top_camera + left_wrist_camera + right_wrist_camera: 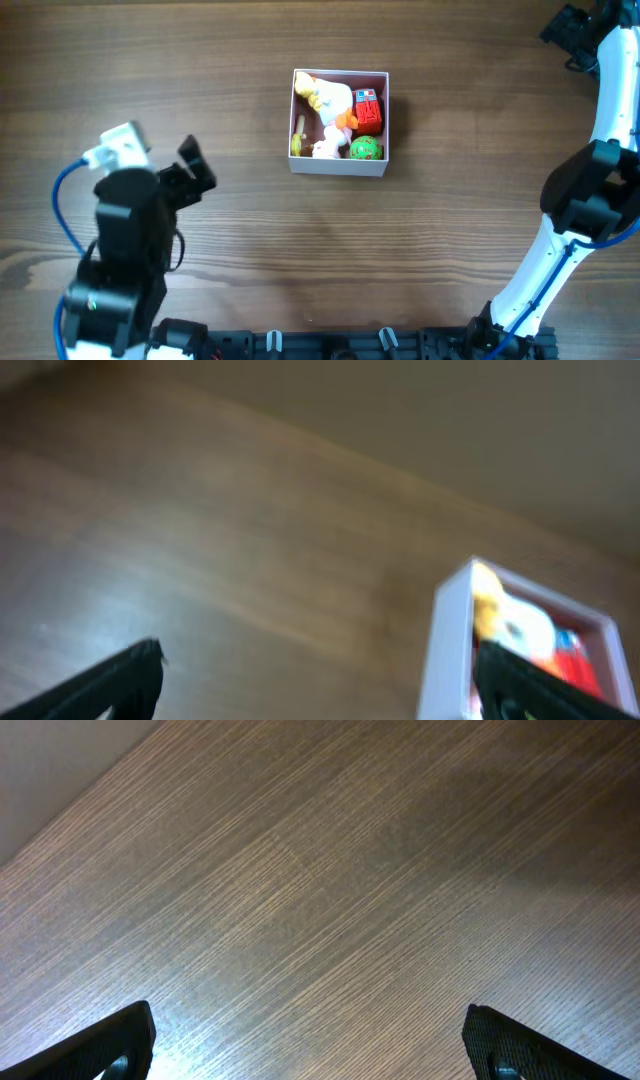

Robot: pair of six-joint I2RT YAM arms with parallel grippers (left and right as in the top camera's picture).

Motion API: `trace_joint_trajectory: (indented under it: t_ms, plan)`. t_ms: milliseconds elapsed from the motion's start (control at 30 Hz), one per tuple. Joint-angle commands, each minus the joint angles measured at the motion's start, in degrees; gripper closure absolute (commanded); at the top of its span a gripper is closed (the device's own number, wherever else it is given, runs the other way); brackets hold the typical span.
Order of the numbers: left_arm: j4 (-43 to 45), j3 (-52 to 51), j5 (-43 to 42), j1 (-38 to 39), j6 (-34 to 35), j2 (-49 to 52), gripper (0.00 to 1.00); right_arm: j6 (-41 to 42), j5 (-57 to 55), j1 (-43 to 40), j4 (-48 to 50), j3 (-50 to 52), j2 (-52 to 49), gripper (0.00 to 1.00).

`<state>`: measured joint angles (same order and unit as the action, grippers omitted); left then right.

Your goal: Pack container

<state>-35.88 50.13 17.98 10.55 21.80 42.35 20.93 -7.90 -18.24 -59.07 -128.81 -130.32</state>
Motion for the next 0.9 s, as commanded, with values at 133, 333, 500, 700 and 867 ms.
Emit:
trace_joint_trajectory:
  t_ms: [133,333,500,700,867]
  plan:
    - [15.0,-21.4,-8.3,-12.4,-4.3,-17.6,0.00,0.2,0.3,0.3,0.2,0.0,-0.4,0.00]
    - [20.2,-31.1,-8.4,-14.6,-4.2,-30.2,0.00,0.2,0.3,0.3,0.2,0.0,-0.4,0.00]
    - [21.8,-35.7,-8.5,-14.7,-3.4,-37.0,0.00,0.2,0.3,0.3,0.2,0.0,-0.4,0.00]
    - [21.8,-38.0,-9.7,-14.7,-3.3,-42.1,0.00,0.2,0.3,0.3,0.2,0.0,-0.4,0.00]
    - [22.0,-39.3,-10.3,-14.7,-3.2,-42.2,0.00,0.2,0.3,0.3,0.2,0.0,-0.4,0.00]
